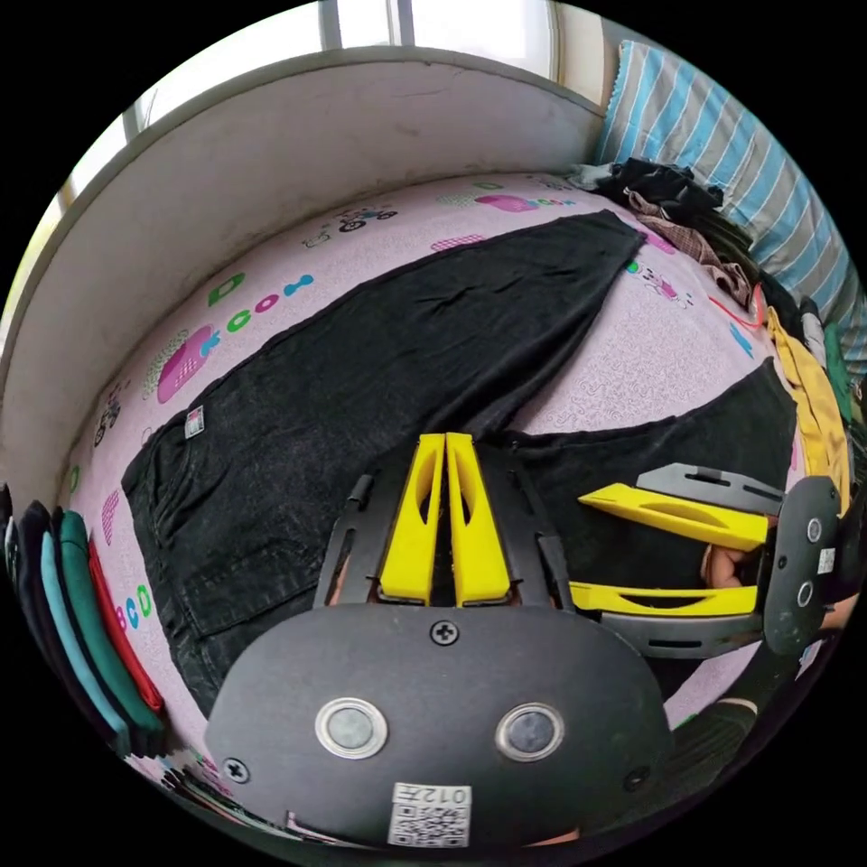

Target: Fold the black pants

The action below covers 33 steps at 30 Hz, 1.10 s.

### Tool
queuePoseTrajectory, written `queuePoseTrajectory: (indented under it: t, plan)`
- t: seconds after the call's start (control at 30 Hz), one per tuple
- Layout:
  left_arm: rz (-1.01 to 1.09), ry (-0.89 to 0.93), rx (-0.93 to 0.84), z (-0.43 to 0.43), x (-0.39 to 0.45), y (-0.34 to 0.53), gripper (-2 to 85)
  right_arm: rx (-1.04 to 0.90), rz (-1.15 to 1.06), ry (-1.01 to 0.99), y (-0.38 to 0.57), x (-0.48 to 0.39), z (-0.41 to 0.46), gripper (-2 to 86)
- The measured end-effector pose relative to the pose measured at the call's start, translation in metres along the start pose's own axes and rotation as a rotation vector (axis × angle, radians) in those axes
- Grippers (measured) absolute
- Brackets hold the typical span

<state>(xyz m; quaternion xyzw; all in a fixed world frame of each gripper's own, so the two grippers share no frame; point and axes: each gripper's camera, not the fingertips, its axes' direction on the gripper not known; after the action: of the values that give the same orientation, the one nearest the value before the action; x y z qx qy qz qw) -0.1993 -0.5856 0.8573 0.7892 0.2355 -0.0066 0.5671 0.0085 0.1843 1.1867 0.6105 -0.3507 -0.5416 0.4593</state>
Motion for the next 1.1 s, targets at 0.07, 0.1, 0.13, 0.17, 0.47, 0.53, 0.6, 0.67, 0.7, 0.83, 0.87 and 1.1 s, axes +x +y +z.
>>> queuePoseTrajectory:
  t: [0.07, 0.1, 0.13, 0.17, 0.47, 0.53, 0.6, 0.67, 0.7, 0.83, 0.87, 1.1]
  plan:
    - [0.024, -0.004, -0.011, 0.004, 0.001, 0.001, 0.6, -0.001, 0.007, -0.009, -0.008, 0.009, 0.003, 12.0]
    - [0.007, 0.021, -0.03, 0.002, -0.002, 0.001, 0.6, -0.001, 0.01, -0.013, -0.01, 0.011, 0.004, 12.0]
    - [-0.027, 0.047, -0.041, -0.002, -0.005, 0.002, 0.7, 0.001, 0.017, -0.03, -0.013, 0.018, 0.005, 11.7]
    - [-0.045, 0.063, -0.037, -0.005, -0.007, 0.003, 0.7, 0.006, 0.03, -0.06, -0.017, 0.026, 0.006, 11.4]
    - [-0.117, 0.29, -0.068, 0.001, 0.048, 0.044, 0.8, -0.149, -0.265, -0.224, 0.003, 0.101, -0.023, 7.3]
    - [-0.048, 0.248, -0.122, 0.017, 0.066, 0.047, 0.7, -0.215, -0.317, -0.217, 0.019, 0.118, -0.024, 6.9]
    - [0.0, 0.208, -0.148, 0.029, 0.074, 0.05, 0.7, -0.268, -0.338, -0.19, 0.035, 0.137, -0.023, 6.1]
    - [0.023, 0.177, -0.129, 0.035, 0.076, 0.056, 0.7, -0.296, -0.326, -0.165, 0.052, 0.164, -0.026, 4.8]
    - [0.007, 0.183, -0.114, 0.038, 0.073, 0.059, 0.7, -0.318, -0.335, -0.148, 0.056, 0.17, -0.027, 4.7]
    - [-0.031, 0.229, -0.092, 0.05, 0.064, 0.07, 0.7, -0.407, -0.44, -0.011, 0.088, 0.208, -0.036, 8.4]
    - [-0.03, 0.23, -0.091, 0.051, 0.064, 0.071, 0.7, -0.459, -0.453, 0.062, 0.096, 0.221, -0.035, 8.8]
    - [-0.005, 0.199, -0.141, 0.061, 0.069, 0.078, 0.8, -1.046, -0.269, 0.103, 0.123, 0.328, -0.032, 9.6]
